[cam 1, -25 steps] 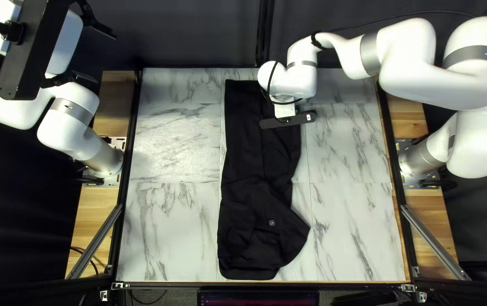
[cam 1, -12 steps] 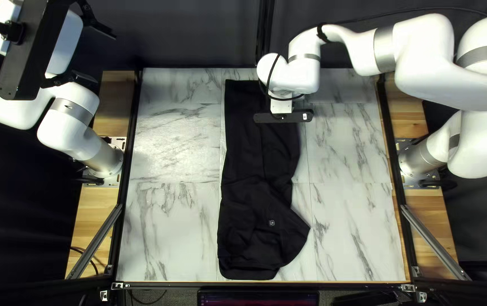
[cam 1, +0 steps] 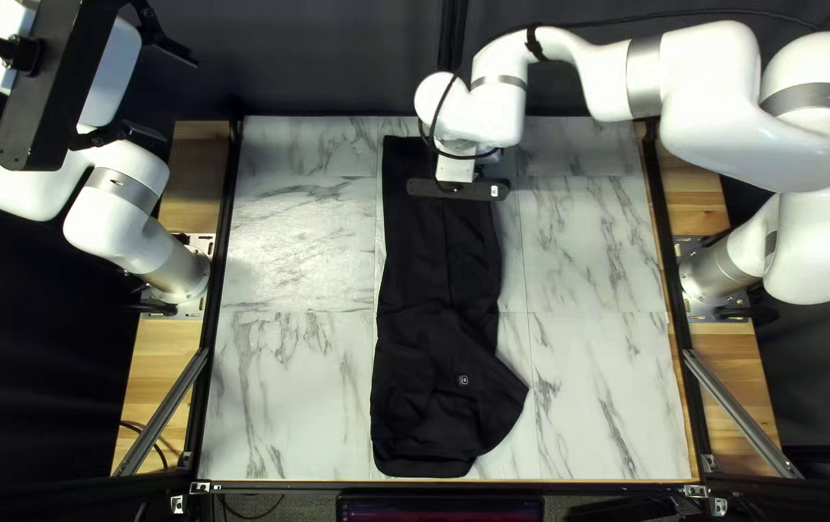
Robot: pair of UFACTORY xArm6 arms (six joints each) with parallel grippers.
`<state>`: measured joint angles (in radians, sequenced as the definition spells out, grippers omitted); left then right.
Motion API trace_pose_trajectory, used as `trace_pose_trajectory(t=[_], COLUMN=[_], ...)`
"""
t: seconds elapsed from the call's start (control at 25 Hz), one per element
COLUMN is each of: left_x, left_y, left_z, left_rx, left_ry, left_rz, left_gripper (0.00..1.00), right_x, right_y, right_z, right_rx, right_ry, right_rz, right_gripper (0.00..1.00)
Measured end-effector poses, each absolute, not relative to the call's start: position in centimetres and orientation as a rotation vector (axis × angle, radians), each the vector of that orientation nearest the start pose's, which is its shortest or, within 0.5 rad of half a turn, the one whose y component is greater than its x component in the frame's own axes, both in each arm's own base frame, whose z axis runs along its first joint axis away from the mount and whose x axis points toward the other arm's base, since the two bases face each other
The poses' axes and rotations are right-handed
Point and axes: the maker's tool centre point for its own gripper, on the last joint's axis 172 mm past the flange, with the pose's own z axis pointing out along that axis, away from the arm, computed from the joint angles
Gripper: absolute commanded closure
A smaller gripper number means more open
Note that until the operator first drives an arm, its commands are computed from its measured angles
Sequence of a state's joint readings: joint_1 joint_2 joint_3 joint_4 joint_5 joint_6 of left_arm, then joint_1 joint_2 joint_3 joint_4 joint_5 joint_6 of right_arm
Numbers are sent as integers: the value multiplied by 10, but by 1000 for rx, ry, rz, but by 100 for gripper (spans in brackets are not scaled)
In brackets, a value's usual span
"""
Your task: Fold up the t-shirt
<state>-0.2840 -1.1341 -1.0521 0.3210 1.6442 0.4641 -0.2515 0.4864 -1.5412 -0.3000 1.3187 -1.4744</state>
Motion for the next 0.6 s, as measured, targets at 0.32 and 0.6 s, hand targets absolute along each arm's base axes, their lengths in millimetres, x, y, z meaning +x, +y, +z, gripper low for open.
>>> trace_pose_trajectory(t=[0.32,0.6], left_x=[212,212], left_y=[28,28], left_z=[517,517], left_rx=[-2567,-2567], left_ry=[843,843], left_rz=[-708,-708], left_gripper=[0,0], right_x=[518,534], right_y=[-191,-185], right_z=[84,66], right_rx=[-2438,-2387], right_ry=[-1860,-1903], right_rz=[584,585], right_gripper=[100,100])
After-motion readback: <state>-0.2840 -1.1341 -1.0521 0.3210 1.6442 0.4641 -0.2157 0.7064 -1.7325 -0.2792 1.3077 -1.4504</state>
